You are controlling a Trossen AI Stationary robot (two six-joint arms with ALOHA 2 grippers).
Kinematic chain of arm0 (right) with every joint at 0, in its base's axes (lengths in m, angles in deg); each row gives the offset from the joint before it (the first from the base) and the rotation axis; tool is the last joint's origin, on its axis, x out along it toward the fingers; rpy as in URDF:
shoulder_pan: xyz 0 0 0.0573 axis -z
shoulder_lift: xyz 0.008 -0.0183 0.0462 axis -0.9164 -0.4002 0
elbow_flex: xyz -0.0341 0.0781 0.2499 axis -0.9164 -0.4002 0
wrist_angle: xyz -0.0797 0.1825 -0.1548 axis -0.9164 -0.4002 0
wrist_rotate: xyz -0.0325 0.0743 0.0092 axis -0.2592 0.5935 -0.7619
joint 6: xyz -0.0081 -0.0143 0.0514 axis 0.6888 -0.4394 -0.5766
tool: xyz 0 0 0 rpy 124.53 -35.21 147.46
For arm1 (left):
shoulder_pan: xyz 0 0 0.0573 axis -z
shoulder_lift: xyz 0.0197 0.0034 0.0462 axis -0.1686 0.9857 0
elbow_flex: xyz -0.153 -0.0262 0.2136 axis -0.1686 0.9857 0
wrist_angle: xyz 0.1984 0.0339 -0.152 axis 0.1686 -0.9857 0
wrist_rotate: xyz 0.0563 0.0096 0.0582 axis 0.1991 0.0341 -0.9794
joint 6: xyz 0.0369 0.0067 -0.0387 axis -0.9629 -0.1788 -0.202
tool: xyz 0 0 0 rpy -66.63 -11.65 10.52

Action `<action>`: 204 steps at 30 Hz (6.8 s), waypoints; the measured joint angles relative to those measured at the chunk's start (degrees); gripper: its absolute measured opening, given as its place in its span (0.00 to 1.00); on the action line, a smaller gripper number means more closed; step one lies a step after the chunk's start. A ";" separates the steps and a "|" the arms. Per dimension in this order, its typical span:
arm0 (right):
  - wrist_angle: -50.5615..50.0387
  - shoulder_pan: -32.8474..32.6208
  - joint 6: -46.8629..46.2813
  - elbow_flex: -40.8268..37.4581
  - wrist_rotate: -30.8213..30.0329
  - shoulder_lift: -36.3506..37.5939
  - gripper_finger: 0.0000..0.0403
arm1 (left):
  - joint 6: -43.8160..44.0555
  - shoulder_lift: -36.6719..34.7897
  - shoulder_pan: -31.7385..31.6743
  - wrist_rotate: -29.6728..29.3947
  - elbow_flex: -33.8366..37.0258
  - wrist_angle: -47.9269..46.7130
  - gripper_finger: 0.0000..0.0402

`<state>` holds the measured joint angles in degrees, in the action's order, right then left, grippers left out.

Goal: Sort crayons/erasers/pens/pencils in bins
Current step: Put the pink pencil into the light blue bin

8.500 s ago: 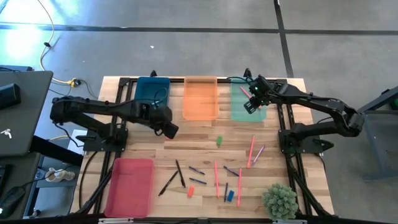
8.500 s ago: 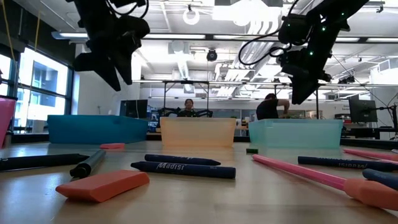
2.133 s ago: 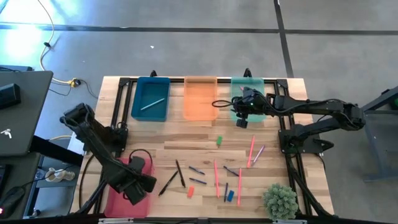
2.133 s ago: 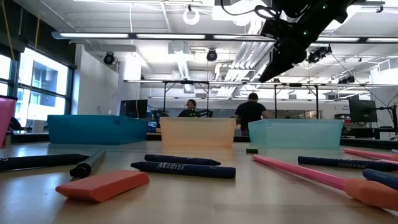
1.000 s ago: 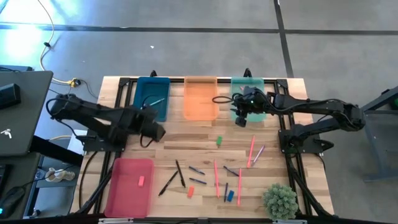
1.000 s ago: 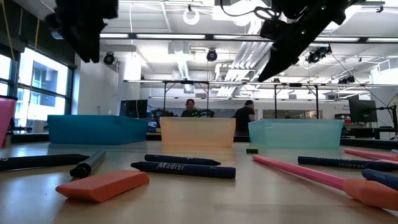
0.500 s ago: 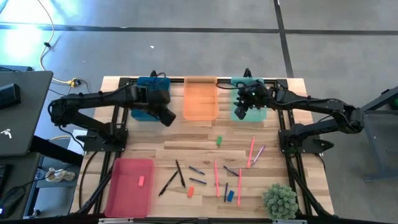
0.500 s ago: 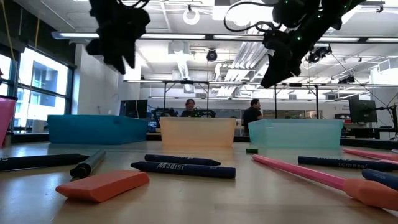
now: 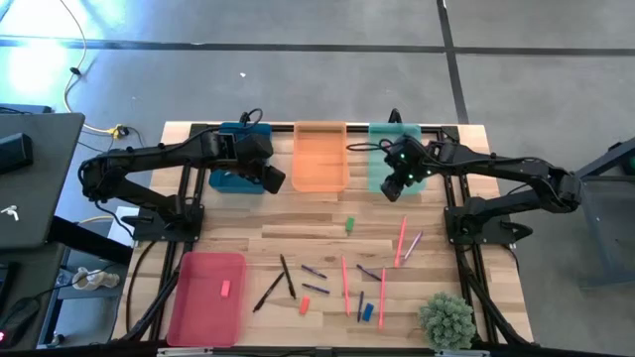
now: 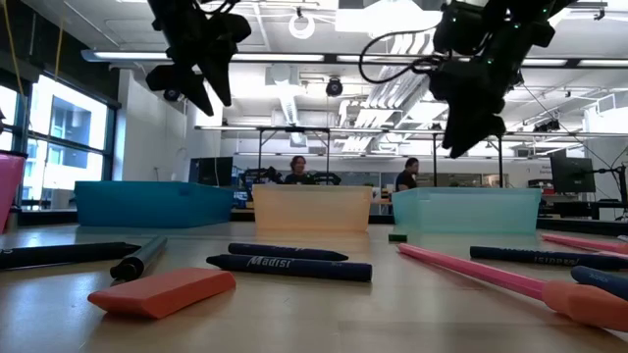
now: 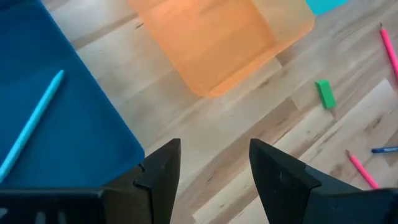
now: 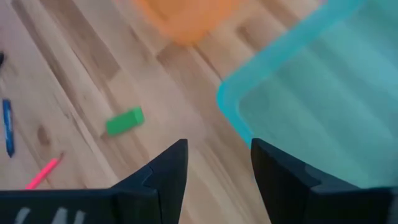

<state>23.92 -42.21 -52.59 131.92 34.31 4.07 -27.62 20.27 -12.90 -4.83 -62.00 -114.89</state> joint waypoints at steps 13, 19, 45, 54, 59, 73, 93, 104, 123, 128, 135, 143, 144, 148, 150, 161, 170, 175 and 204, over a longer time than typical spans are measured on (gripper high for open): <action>-1.70 -7.50 -16.49 0.00 1.53 0.00 0.37 | -1.34 -0.01 -0.27 0.04 0.00 -1.53 0.44; -1.80 -12.47 -31.03 -0.02 1.03 0.00 0.37 | -7.47 -0.01 -3.10 -0.18 0.00 -1.23 0.44; -8.62 -37.43 -87.80 -0.22 -6.04 -1.45 0.37 | -38.51 -0.01 -11.50 10.34 0.00 2.12 0.44; -7.60 -40.20 -88.70 -0.22 -4.93 -8.11 0.37 | -37.50 -0.01 -11.50 10.34 0.00 2.12 0.44; -5.04 -42.46 -89.79 -0.22 -4.02 -12.14 0.37 | -36.54 -0.01 -11.50 10.34 0.00 2.12 0.44; -3.67 -44.93 -92.38 -0.22 -3.99 -18.00 0.37 | -35.97 -0.01 -11.46 10.36 0.00 2.12 0.44; -3.48 -46.81 -96.81 -0.22 -5.30 -22.88 0.37 | -36.02 -0.01 -11.46 10.36 0.00 2.14 0.44; -0.98 -46.70 -96.84 -0.24 -5.26 -24.89 0.37 | -36.02 -0.01 -11.46 10.38 0.00 2.14 0.44; -1.56 -46.70 -97.84 -0.23 -5.04 -24.89 0.03 | -36.02 -0.01 -11.46 10.36 0.00 2.14 0.44; -1.59 -46.70 -98.50 -0.22 -5.02 -24.89 0.02 | -36.04 -0.01 -11.46 10.38 0.00 2.14 0.44; -0.13 -46.70 -96.59 0.90 -5.04 -24.83 0.01 | -36.06 -0.01 -11.46 10.36 0.00 2.13 0.44; 0.02 -46.70 -89.03 7.69 -6.88 -24.46 0.01 | -36.32 -0.01 -11.50 10.36 0.00 2.14 0.44; 0.01 -46.70 -87.98 8.74 -7.72 -24.46 0.00 | -36.74 0.00 -11.50 10.35 0.00 2.14 0.44; -1.06 -46.56 -85.81 12.39 -14.67 -24.12 0.00 | -38.84 0.01 -11.50 10.36 0.00 2.15 0.44; -1.62 -46.00 -85.11 13.47 -18.93 -23.33 0.00 | -39.52 0.01 -11.50 10.34 0.00 2.27 0.44; -10.38 -32.99 -72.83 13.81 -33.19 -12.23 0.00 | -41.05 0.01 -11.50 10.36 0.00 2.56 0.44; -11.11 -14.86 -52.24 13.79 -31.04 -5.83 0.00 | -41.05 0.01 -11.46 10.36 0.00 2.56 0.44; -11.35 -3.58 -35.45 13.79 -27.42 -5.64 0.00 | -38.64 0.01 -11.48 10.36 0.00 2.56 0.44; -14.78 23.35 8.21 13.70 -0.21 -18.42 0.00 | 10.10 0.01 3.13 6.47 0.00 2.65 0.44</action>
<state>9.13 -18.86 -44.38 145.63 34.09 -14.34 -17.52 20.28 -9.77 1.64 -62.00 -112.24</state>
